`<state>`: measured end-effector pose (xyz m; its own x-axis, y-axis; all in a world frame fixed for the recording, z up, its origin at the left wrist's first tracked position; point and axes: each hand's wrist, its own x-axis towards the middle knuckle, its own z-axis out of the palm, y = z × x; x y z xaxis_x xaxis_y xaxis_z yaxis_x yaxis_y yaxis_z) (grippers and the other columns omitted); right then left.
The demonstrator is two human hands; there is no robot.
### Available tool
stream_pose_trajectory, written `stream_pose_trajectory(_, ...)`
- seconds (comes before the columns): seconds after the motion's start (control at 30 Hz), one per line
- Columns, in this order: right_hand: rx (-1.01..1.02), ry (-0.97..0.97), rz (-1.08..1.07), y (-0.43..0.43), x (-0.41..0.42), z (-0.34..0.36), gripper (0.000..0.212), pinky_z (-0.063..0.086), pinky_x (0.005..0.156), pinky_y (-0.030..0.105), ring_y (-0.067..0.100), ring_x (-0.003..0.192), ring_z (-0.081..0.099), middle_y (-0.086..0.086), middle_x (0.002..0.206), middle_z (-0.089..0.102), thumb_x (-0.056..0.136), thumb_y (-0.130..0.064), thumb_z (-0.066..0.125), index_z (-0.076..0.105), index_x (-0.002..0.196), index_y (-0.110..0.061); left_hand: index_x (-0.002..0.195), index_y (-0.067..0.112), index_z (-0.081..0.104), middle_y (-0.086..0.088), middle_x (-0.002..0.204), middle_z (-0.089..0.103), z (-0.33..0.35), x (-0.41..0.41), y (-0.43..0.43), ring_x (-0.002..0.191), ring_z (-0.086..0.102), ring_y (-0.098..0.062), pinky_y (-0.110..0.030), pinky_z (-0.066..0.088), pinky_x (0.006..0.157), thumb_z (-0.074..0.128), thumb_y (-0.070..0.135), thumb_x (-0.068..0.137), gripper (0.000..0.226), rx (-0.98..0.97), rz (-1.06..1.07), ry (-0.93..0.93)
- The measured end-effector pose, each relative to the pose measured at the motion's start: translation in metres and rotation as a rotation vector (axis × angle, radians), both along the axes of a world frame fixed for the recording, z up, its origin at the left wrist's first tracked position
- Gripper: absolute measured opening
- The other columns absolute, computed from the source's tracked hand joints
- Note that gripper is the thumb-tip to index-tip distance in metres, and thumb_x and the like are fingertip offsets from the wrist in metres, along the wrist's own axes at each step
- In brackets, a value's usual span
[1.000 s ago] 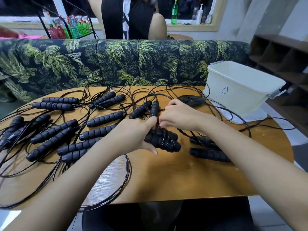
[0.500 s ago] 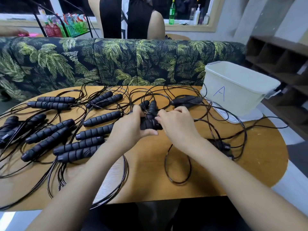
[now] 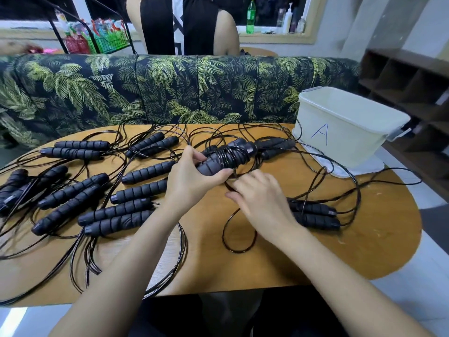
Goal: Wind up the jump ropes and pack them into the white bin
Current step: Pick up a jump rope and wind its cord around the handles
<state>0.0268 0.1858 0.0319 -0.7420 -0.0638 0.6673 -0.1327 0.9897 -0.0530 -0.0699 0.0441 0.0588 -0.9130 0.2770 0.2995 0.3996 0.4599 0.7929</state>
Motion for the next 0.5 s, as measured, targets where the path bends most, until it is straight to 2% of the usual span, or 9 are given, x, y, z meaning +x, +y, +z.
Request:
stream_pose_trajectory(0.07, -0.104, 0.006, 0.005, 0.017, 0.003, 0.024, 0.039, 0.047, 0.073, 0.035, 0.02, 0.088, 0.051, -0.001, 0.09, 0.06, 0.081, -0.054, 0.059, 0.063, 0.09, -0.016, 0.09, 0.022, 0.041, 0.007, 0.088, 0.062, 0.003, -0.003, -0.008, 0.08, 0.058, -0.016, -0.034, 0.045, 0.068, 0.08, 0.054, 0.061, 0.059, -0.085, -0.03, 0.077)
stream_pose_trajectory(0.1, -0.068, 0.018, -0.013, 0.028, 0.002, 0.035, 0.051, 0.046, 0.077, 0.036, 0.021, 0.094, 0.049, 0.001, 0.098, 0.058, 0.074, -0.061, 0.063, 0.061, 0.097, -0.015, 0.091, 0.022, 0.04, 0.007, 0.088, 0.062, 0.003, -0.004, -0.01, 0.079, 0.058, -0.016, -0.034, 0.045, 0.067, 0.079, 0.055, 0.06, 0.059, -0.131, -0.062, 0.117)
stream_pose_trajectory(0.17, 0.1, -0.099, 0.013, 0.046, -0.005, 0.056, 0.087, 0.041, 0.098, 0.044, 0.025, 0.117, 0.044, 0.006, 0.126, 0.052, 0.062, -0.072, 0.066, 0.051, 0.127, -0.017, 0.092, 0.023, 0.039, 0.01, 0.078, 0.059, 0.005, -0.001, -0.011, 0.071, 0.056, -0.017, -0.034, 0.041, 0.06, 0.079, 0.056, 0.059, 0.062, -0.236, -0.131, 0.205)
stream_pose_trajectory(0.23, 0.187, -0.323, 0.123, 0.053, -0.013, 0.068, 0.109, 0.033, 0.109, 0.044, 0.022, 0.128, 0.04, 0.004, 0.142, 0.045, 0.061, -0.075, 0.066, 0.027, 0.149, -0.024, 0.092, 0.026, 0.038, 0.014, 0.071, 0.053, 0.009, 0.002, -0.009, 0.064, 0.051, -0.013, -0.031, 0.033, 0.058, 0.079, 0.058, 0.056, 0.063, -0.299, -0.203, 0.282)
stream_pose_trajectory(0.3, 0.201, -0.472, 0.217, 0.052, -0.019, 0.068, 0.1, 0.038, 0.104, 0.038, 0.017, 0.118, 0.047, 0.0, 0.134, 0.051, 0.073, -0.068, 0.063, 0.016, 0.153, -0.029, 0.091, 0.027, 0.037, 0.014, 0.07, 0.053, 0.012, 0.004, -0.007, 0.062, 0.05, -0.011, -0.03, 0.032, 0.058, 0.079, 0.057, 0.055, 0.063, -0.304, -0.246, 0.325)
stream_pose_trajectory(0.4, 0.202, -0.42, 0.276, 0.048, -0.017, 0.063, 0.078, 0.045, 0.093, 0.039, 0.024, 0.108, 0.048, 0.006, 0.125, 0.052, 0.086, -0.055, 0.051, 0.026, 0.151, -0.022, 0.097, 0.029, 0.036, 0.014, 0.085, 0.058, 0.015, 0.006, -0.006, 0.073, 0.053, -0.01, -0.031, 0.042, 0.064, 0.075, 0.058, 0.055, 0.064, -0.247, -0.243, 0.372)
stream_pose_trajectory(0.47, 0.243, -0.341, 0.268, 0.048, -0.015, 0.063, 0.074, 0.044, 0.093, 0.037, 0.026, 0.106, 0.047, 0.009, 0.125, 0.051, 0.086, -0.048, 0.052, 0.032, 0.149, -0.015, 0.113, 0.027, 0.039, 0.01, 0.109, 0.056, 0.01, 0.007, -0.005, 0.097, 0.054, -0.011, -0.037, 0.047, 0.085, 0.075, 0.059, 0.054, 0.076, -0.117, -0.214, 0.43)
stream_pose_trajectory(0.5, 0.248, -0.318, 0.251, 0.049, -0.015, 0.062, 0.073, 0.044, 0.093, 0.036, 0.026, 0.106, 0.047, 0.01, 0.125, 0.051, 0.086, -0.045, 0.055, 0.033, 0.149, -0.014, 0.127, 0.023, 0.036, 0.005, 0.125, 0.05, 0.004, 0.008, -0.003, 0.115, 0.049, -0.016, -0.041, 0.043, 0.098, 0.077, 0.058, 0.054, 0.091, -0.031, -0.174, 0.451)
